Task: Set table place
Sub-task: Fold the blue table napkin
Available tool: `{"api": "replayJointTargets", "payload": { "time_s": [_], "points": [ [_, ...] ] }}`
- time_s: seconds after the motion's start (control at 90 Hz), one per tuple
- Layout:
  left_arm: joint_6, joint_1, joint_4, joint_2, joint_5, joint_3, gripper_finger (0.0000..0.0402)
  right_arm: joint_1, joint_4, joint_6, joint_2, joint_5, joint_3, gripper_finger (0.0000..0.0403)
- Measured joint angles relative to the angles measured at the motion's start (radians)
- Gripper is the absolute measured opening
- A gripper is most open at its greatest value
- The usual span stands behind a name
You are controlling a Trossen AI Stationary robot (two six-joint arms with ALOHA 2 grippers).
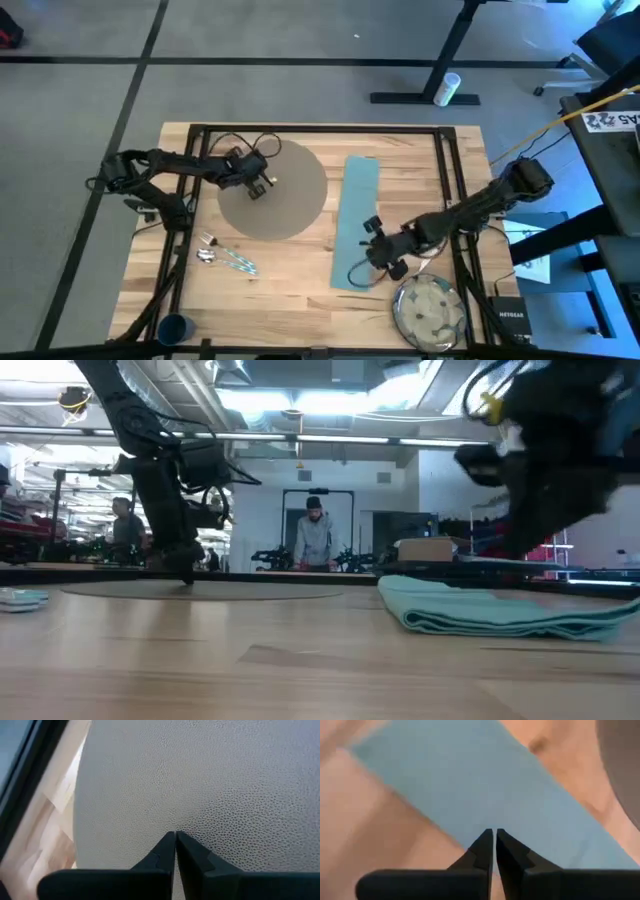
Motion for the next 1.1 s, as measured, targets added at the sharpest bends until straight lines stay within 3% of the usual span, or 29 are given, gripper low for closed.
{"api": "replayJointTargets", "payload": {
  "time_s": [0.222,0.467,0.811,1.1],
  "points": [
    [-0.034,-0.157,0.007,0.000,-0.116,0.000,0.0000,0.153,0.014,0.149,0.092,0.094,0.098,0.0082],
    [-0.103,-0.301,0.007,0.000,-0.195,0.001,0.0000,0.257,-0.020,0.232,0.330,0.159,0.294,0.0141],
    [-0.139,-0.412,0.005,-0.002,-0.244,0.002,0.0000,0.271,-0.431,0.450,0.590,0.246,0.611,0.0152],
    [-0.167,-0.464,-0.006,-0.002,-0.244,0.002,0.0000,0.271,-0.456,0.633,0.605,0.251,0.610,0.0152]
  ]
}}
